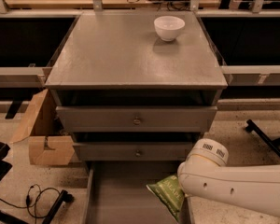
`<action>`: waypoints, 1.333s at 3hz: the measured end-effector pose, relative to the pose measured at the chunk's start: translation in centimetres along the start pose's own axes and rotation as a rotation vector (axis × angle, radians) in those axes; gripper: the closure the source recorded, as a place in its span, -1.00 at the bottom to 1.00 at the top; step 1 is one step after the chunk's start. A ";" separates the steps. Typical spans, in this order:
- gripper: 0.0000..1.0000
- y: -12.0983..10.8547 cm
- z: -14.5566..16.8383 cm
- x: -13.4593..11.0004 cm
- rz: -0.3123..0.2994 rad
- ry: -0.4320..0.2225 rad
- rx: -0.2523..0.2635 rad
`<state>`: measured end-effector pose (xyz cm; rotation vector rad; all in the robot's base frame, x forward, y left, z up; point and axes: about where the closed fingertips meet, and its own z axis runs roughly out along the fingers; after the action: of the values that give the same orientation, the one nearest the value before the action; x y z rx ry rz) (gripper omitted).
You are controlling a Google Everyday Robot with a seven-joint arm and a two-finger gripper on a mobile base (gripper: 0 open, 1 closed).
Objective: Pick green jalapeno chip bag from bottom drawer and place on counter
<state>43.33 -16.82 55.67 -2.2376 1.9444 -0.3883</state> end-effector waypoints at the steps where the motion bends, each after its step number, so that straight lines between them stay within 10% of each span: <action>1: 1.00 -1.2 -0.6 0.1 -0.004 0.018 0.006; 3: 1.00 -10.2 -13.4 -0.3 0.100 0.099 0.119; 4: 1.00 -17.6 -25.8 0.1 0.199 0.173 0.265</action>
Offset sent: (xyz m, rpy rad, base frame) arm 0.0676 0.0248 0.1985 -0.0875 -0.1466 -0.1606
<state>52.48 -12.89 85.28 -1.8825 2.0352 -0.7833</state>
